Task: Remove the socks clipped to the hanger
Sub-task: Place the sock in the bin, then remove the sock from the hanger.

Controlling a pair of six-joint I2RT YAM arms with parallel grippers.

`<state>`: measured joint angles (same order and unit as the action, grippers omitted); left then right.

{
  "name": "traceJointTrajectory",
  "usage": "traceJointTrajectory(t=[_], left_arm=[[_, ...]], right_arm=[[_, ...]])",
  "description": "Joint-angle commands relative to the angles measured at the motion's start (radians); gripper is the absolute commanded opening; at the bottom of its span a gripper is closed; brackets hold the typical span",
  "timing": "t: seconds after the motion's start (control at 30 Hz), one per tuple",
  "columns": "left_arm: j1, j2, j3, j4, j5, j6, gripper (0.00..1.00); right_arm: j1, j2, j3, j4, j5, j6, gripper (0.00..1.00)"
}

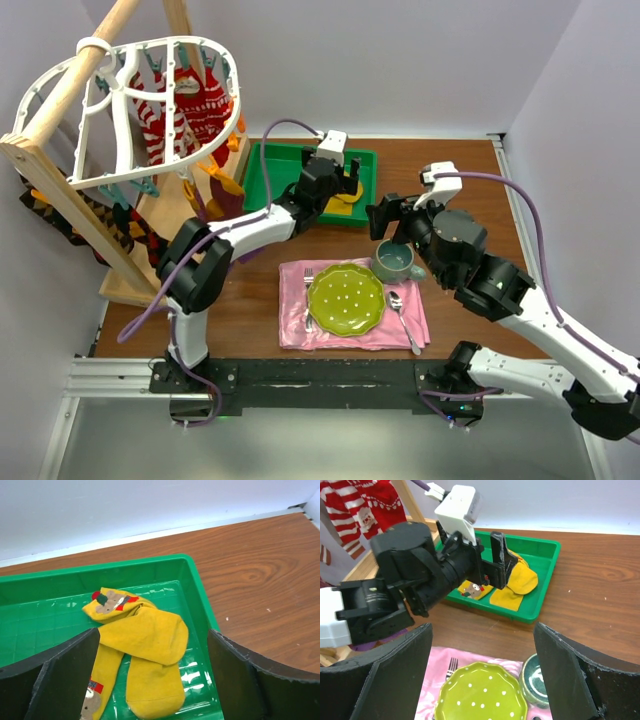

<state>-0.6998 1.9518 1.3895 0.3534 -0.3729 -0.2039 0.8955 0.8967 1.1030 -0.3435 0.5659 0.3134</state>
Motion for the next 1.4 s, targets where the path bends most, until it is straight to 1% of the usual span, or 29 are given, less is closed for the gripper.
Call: traceJointTrajectory(t=[0.0,0.1,0.27,0.4,0.47,0.53,0.57,0.63,0.67,0.7,0.73,0.77,0.8,0.93,0.97,1.0,1.03,1.07,1.1,1.2,1.33,1.37], left_arm=[[-0.004,-0.122,-0.056,0.071,0.040,0.008,0.94],[-0.030,-0.162,-0.128,0.094,0.045,0.011,0.94],[-0.110,-0.260,-0.266,0.134,0.032,-0.008,0.95],[-0.209,-0.361,-0.401,0.136,-0.006,-0.018,0.95],[-0.236,-0.402,-0.449,0.102,-0.040,-0.060,0.95],[-0.257,-0.476,-0.529,0.076,-0.063,-0.103,0.95],[-0.263,-0.503,-0.558,0.047,-0.069,-0.147,0.95],[-0.279,-0.592,-0.647,0.015,-0.092,-0.192,0.94],[-0.280,-0.623,-0.673,-0.034,-0.103,-0.237,0.94],[-0.280,-0.689,-0.725,-0.056,-0.110,-0.258,0.94],[-0.280,-0.724,-0.748,-0.077,-0.127,-0.270,0.94],[-0.282,-0.760,-0.770,-0.132,-0.136,-0.294,0.94],[-0.282,-0.828,-0.802,-0.161,-0.150,-0.299,0.94],[-0.282,-0.993,-0.833,-0.336,-0.173,-0.327,0.94],[-0.282,-1.026,-0.837,-0.416,-0.175,-0.337,0.94],[-0.282,-1.083,-0.842,-0.445,-0.173,-0.344,0.94],[-0.280,-1.106,-0.845,-0.477,-0.166,-0.350,0.94],[-0.282,-1.128,-0.840,-0.548,-0.164,-0.370,0.94],[-0.280,-1.161,-0.836,-0.585,-0.164,-0.385,0.94],[-0.280,-1.218,-0.836,-0.698,-0.173,-0.457,0.94],[-0.280,-1.258,-0.814,-0.827,-0.192,-0.545,0.94],[-0.280,-1.261,-0.793,-0.887,-0.196,-0.578,0.94]], right_arm=[[0.002,0.007,0.000,0.023,0.015,-0.002,0.86],[0.000,0.013,0.001,0.031,0.012,-0.007,0.86],[0.002,0.021,0.011,0.047,-0.020,-0.016,0.87],[0.000,0.031,0.031,0.055,-0.052,-0.039,0.87],[0.000,0.036,0.038,0.063,-0.072,-0.079,0.88],[0.000,0.045,0.041,0.072,-0.087,-0.105,0.91],[0.002,0.051,0.041,0.080,-0.096,-0.128,0.91],[0.000,0.062,0.037,0.115,-0.145,-0.151,0.92],[-0.001,0.083,0.038,0.124,-0.165,-0.166,0.92],[-0.003,0.096,0.040,0.136,-0.191,-0.172,0.92],[-0.007,0.111,0.041,0.164,-0.248,-0.177,0.92],[-0.015,0.143,0.044,0.178,-0.267,-0.169,0.92],[-0.021,0.162,0.047,0.190,-0.293,-0.166,0.92],[-0.053,0.235,0.070,0.308,-0.452,-0.142,0.92],[-0.064,0.254,0.075,0.333,-0.530,-0.136,0.92],[-0.069,0.287,0.081,0.356,-0.563,-0.132,0.91],[-0.069,0.309,0.095,0.412,-0.607,-0.132,0.91],[-0.069,0.329,0.104,0.438,-0.673,-0.126,0.91],[-0.070,0.378,0.113,0.461,-0.710,-0.122,0.90],[-0.070,0.454,0.170,0.538,-0.815,-0.103,0.89],[-0.067,0.591,0.251,0.648,-0.894,-0.059,0.88],[-0.060,0.610,0.265,0.655,-0.902,-0.047,0.87]])
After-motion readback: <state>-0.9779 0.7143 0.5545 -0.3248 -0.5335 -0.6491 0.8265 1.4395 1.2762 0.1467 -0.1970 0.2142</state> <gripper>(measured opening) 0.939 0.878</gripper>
